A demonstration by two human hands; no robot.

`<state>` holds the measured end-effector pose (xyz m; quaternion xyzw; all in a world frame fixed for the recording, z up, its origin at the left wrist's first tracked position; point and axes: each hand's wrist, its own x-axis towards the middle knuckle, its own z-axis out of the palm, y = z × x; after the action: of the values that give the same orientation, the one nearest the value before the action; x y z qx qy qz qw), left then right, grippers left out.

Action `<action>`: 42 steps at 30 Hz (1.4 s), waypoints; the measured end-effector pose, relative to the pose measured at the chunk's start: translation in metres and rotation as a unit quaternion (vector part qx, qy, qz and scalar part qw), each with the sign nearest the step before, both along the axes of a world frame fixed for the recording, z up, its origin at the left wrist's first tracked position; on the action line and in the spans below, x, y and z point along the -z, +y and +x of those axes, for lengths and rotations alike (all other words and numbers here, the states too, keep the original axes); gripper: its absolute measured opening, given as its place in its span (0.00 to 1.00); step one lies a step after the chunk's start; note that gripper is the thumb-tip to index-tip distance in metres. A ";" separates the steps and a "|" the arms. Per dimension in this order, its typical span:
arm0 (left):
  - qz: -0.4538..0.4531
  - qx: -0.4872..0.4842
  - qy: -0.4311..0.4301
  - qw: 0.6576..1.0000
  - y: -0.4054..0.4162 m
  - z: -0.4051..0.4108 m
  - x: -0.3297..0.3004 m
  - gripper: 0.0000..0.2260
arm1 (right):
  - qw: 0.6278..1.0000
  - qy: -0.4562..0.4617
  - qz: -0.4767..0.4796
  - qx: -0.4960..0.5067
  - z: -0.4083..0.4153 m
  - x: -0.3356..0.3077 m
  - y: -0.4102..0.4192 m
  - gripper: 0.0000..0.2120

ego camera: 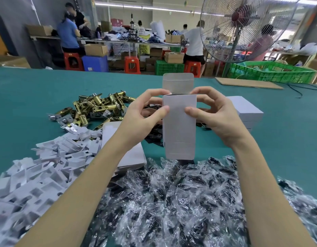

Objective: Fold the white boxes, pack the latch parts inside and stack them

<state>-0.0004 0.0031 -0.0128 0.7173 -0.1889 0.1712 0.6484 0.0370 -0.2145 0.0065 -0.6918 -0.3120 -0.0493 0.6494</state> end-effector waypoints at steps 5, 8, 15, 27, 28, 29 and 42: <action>-0.021 -0.040 0.004 0.999 -0.004 -0.004 -0.007 0.04 | 1.000 -0.013 -0.022 0.000 0.000 0.001 0.002 0.14; -0.020 -0.057 -0.012 0.998 -0.002 -0.003 -0.009 0.05 | 0.999 -0.018 -0.035 -0.011 -0.002 0.002 0.005 0.15; -0.063 0.042 0.061 0.995 0.003 -0.005 -0.015 0.15 | 0.998 -0.027 -0.052 -0.027 -0.002 -0.001 0.004 0.15; -0.082 0.086 0.109 0.987 0.011 -0.007 -0.021 0.04 | 0.998 -0.002 -0.056 -0.041 -0.003 -0.002 0.005 0.15; -0.086 0.082 0.106 0.987 0.010 -0.007 -0.020 0.06 | 0.998 -0.001 -0.054 -0.044 -0.004 -0.003 0.004 0.15; -0.092 0.075 0.105 0.987 0.009 -0.008 -0.020 0.08 | 0.997 -0.002 -0.054 -0.047 -0.004 -0.004 0.004 0.15; -0.079 0.021 0.062 0.995 -0.002 -0.008 -0.015 0.10 | 1.000 0.003 -0.025 0.016 -0.012 -0.008 0.008 0.15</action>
<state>-0.0085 0.0008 0.0020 0.6692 -0.1488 0.1270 0.7168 0.0245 -0.2066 0.0145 -0.7128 -0.2999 -0.0504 0.6319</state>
